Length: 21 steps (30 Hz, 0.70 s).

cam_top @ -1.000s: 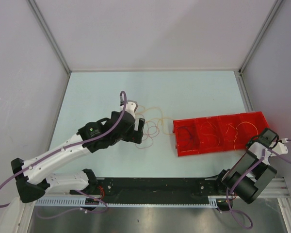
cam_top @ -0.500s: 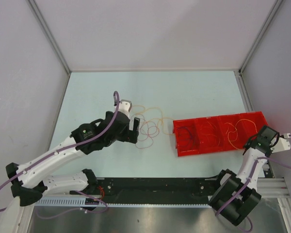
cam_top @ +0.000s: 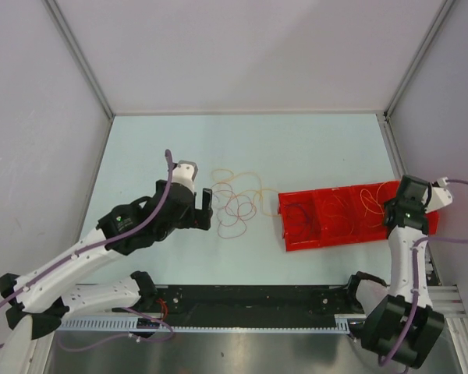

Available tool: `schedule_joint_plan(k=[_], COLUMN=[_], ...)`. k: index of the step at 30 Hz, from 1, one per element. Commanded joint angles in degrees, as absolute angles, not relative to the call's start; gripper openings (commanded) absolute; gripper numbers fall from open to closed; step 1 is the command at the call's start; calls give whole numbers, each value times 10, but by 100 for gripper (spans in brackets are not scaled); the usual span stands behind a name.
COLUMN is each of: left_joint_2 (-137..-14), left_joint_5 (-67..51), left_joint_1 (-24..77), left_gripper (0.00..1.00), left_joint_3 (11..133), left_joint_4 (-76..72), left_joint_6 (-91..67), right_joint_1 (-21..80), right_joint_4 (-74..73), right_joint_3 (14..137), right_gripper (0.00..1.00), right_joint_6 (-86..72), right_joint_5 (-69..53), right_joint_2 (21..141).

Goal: Untangle the cables

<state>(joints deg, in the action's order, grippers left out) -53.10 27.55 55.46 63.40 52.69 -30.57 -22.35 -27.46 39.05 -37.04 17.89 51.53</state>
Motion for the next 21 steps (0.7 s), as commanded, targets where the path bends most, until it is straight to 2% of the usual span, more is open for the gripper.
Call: schedule_joint_plan(k=[1,7,15,21], left_joint_2=[-503,-464,-413,-366], left_joint_5=[299,313,329,330], left_joint_1=[550,549,549,549], left_gripper=[97,96,96,96], left_joint_3=[616,586,534,481], left_joint_4=[518,500,468,452], left_joint_6=[-309,-300,-293,-307], right_joint_1=[-163,-123,-107,-32], right_joint_4=[-212,-180,-149,-156], right_joint_3=[410,410,415,410], right_gripper=[0,0,0,0], right_joint_6=[-335,-313,-257,-233], right_joint_5=[256,368,438,478], right_joint_2=[561,604,586,603])
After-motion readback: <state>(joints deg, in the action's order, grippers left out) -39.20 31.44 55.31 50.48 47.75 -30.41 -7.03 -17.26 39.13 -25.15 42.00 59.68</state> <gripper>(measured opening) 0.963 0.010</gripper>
